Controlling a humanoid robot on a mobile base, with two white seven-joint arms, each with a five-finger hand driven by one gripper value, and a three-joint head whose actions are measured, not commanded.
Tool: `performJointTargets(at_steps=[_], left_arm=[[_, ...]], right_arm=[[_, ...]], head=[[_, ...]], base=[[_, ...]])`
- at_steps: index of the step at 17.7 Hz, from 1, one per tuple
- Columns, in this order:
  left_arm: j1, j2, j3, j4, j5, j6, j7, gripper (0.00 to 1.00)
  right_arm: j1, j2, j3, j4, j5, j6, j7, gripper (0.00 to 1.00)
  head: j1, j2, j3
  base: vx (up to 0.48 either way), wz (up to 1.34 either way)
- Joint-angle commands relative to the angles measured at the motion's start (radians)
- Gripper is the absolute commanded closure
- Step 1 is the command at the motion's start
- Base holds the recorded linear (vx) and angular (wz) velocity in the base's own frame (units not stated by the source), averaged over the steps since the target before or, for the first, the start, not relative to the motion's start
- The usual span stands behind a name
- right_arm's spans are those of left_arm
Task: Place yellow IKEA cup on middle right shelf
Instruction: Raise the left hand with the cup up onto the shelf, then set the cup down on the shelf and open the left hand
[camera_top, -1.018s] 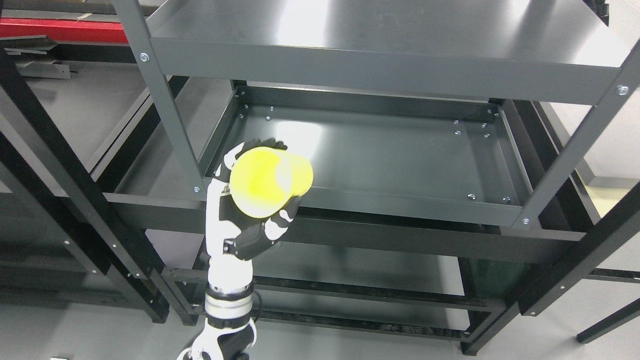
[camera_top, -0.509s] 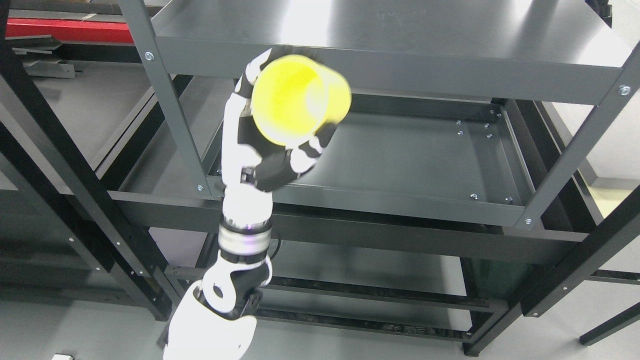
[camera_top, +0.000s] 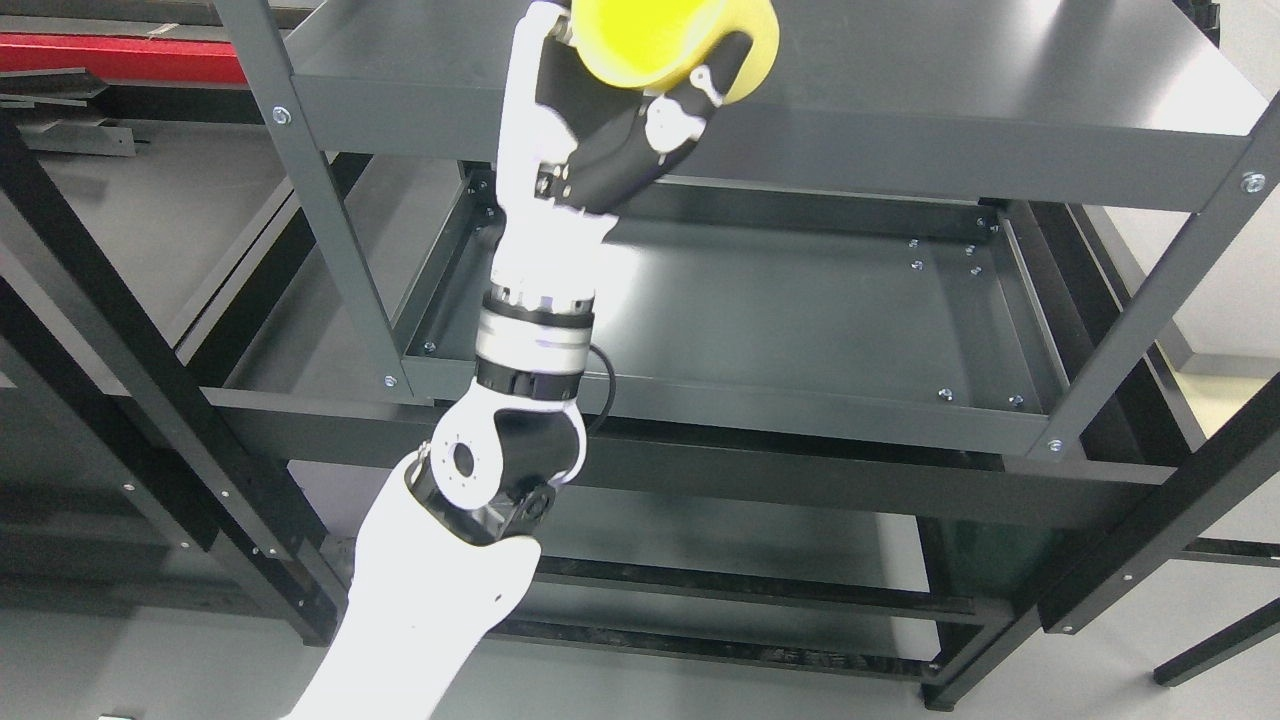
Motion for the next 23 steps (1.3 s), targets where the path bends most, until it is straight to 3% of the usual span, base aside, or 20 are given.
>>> performJointTargets(at_steps=[1,3,12,15,19,23], left_arm=[[-0.145,0.017,-0.041,0.0,0.046,0.232,0.138,0.99],[-0.168,0.017,-0.038,0.038,0.055,0.307,0.173,0.99],[-0.314,0.017,-0.012,0.242,0.247,0.415,0.253,0.99],[-0.395,0.017,-0.014,0.319,0.326,0.475,0.34,0.99],[-0.478,0.017,-0.014,0.368,0.333,0.556,0.374,0.98],[-0.492,0.017,-0.023,0.422,0.34,0.572,0.393,0.97]], right_arm=[[0.014,-0.017,0.017,0.0,-0.025,0.001,-0.001,0.01],[0.014,-0.017,0.017,0.0,-0.025,0.001,-0.001,0.01],[0.014,-0.017,0.017,0.0,-0.025,0.001,-0.001,0.01],[0.014,-0.017,0.017,0.0,-0.025,0.001,-0.001,0.01],[0.014,-0.017,0.017,0.0,-0.025,0.001,-0.001,0.01],[0.014,-0.017,0.017,0.0,-0.025,0.001,-0.001,0.01]], head=[[0.0,0.0,0.0],[0.0,0.0,0.0],[0.0,0.0,0.0],[0.0,0.0,0.0],[0.0,0.0,0.0],[0.0,0.0,0.0]], base=[[0.0,0.0],[0.0,0.0],[0.007,0.0],[-0.017,-0.01],[-0.02,0.04],[-0.001,0.02]])
